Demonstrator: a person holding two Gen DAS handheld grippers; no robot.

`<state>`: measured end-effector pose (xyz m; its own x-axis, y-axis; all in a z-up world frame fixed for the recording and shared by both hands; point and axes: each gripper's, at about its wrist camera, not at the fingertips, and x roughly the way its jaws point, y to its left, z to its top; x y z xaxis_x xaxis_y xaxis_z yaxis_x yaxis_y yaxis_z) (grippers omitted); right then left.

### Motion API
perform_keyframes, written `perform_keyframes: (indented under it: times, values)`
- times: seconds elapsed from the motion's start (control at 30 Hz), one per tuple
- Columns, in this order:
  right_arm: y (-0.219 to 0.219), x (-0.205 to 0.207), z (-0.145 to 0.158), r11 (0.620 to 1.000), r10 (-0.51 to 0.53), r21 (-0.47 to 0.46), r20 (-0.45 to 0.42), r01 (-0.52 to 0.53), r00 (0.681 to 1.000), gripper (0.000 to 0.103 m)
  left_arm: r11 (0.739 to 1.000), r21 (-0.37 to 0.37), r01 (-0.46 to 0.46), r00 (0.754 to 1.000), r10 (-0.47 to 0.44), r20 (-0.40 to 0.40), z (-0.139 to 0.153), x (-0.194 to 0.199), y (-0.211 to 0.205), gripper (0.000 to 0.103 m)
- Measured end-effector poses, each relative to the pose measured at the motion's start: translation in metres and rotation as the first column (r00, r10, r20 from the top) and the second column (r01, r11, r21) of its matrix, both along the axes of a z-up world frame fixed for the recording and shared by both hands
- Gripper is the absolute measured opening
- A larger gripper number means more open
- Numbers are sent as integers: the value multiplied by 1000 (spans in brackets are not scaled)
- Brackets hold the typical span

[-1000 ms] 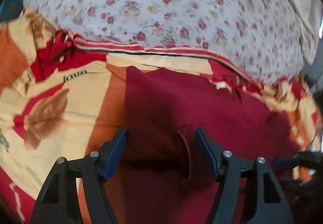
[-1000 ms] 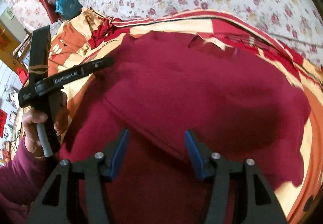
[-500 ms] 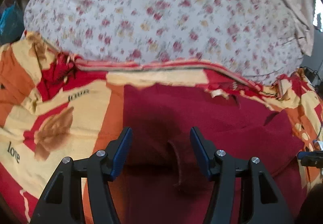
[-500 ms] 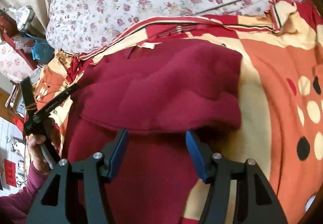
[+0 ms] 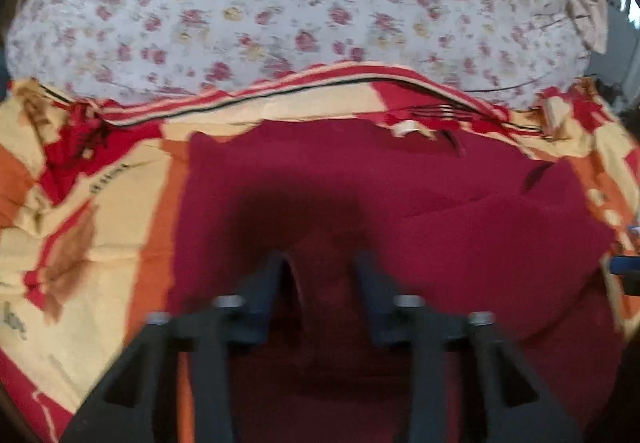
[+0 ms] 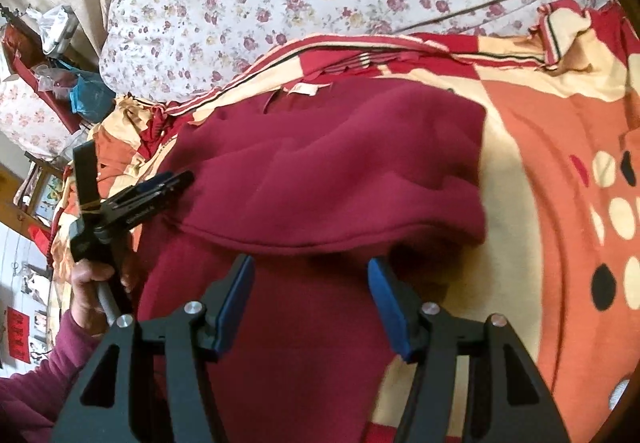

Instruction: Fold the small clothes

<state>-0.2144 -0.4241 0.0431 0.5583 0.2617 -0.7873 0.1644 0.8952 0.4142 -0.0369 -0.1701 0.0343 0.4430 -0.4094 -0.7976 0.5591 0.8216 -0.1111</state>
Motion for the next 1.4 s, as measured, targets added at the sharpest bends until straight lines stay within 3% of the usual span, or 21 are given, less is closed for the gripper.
perform_keyframes:
  times: [0.13, 0.3, 0.43, 0.5, 0.53, 0.6, 0.67, 0.77, 0.83, 0.9, 0.93, 1.0, 1.07, 1.13, 1.23, 1.27, 1.33, 1.37, 1.4]
  values:
    - [-11, -12, 2, 997, -45, -56, 5, 45, 999, 64, 999, -46, -1, 1000, 0, -28, 3, -1, 1, 0]
    - [-27, -27, 1, 978, -96, -187, 12, 97, 995, 65, 983, -167, -80, 993, 63, -105, 23, 18, 16, 0]
    - [-35, -19, -10, 948, -118, -297, -11, 110, 993, 65, 983, -156, -101, 994, 92, -60, 44, 32, 16, 0]
    - [-36, -8, -15, 947, -109, -305, -3, 103, 994, 64, 982, -157, -103, 994, 96, -47, 56, 41, 13, 0]
    - [-36, -1, -17, 948, -99, -304, -3, 93, 995, 61, 983, -153, -102, 995, 98, -35, 60, 44, 12, 0]
    - [-30, 12, -18, 938, -66, -341, 1, 62, 998, 26, 985, -137, -103, 995, 103, -9, 70, 50, 12, 0]
    - [-24, 20, -12, 919, -68, -389, 13, 68, 998, 22, 985, -116, -126, 992, 125, -20, 68, 53, 15, 0]
    - [-20, 17, -4, 932, -47, -357, 50, 62, 998, 21, 981, -66, -180, 983, 177, -49, 43, 56, 25, 0]
    - [-12, 19, -16, 933, -3, -361, -15, -2, 1000, 26, 977, -42, -209, 975, 204, -87, 23, 61, 31, 0]
    - [-7, 14, -18, 914, 27, -403, -52, -46, 998, 40, 973, -43, -229, 967, 222, -125, 4, 64, 37, 0]
    - [-10, 9, -14, 921, 33, -386, -51, -50, 998, 44, 972, -48, -229, 967, 222, -129, 1, 65, 39, 0]
    - [-20, -1, -3, 950, 17, -313, -17, -21, 1000, 64, 972, -62, -227, 967, 218, -132, 2, 66, 40, 0]
    - [-39, -11, 8, 973, -64, -220, 59, 75, 996, 79, 972, -70, -224, 969, 215, -119, 6, 64, 40, 0]
    - [-60, -9, 9, 978, -168, -109, 83, 177, 982, 82, 973, -60, -223, 970, 216, -108, 5, 63, 39, 0]
    - [-79, 16, -8, 967, -251, -23, 36, 252, 967, 82, 973, -47, -226, 971, 221, -90, 1, 60, 37, 0]
    - [-81, 29, -15, 966, -259, -19, 25, 260, 965, 80, 974, -44, -224, 972, 220, -76, 1, 58, 36, 0]
    - [-73, 54, -28, 975, -220, -23, -1, 220, 975, 49, 976, -35, -213, 976, 211, -60, 2, 56, 33, 0]
    - [-69, 62, -31, 982, -188, -41, -12, 187, 982, 23, 978, -33, -204, 978, 202, -55, 2, 55, 32, 0]
    - [-62, 69, -32, 984, -156, -86, -18, 154, 988, 21, 979, -31, -201, 979, 199, -54, 2, 55, 31, 2]
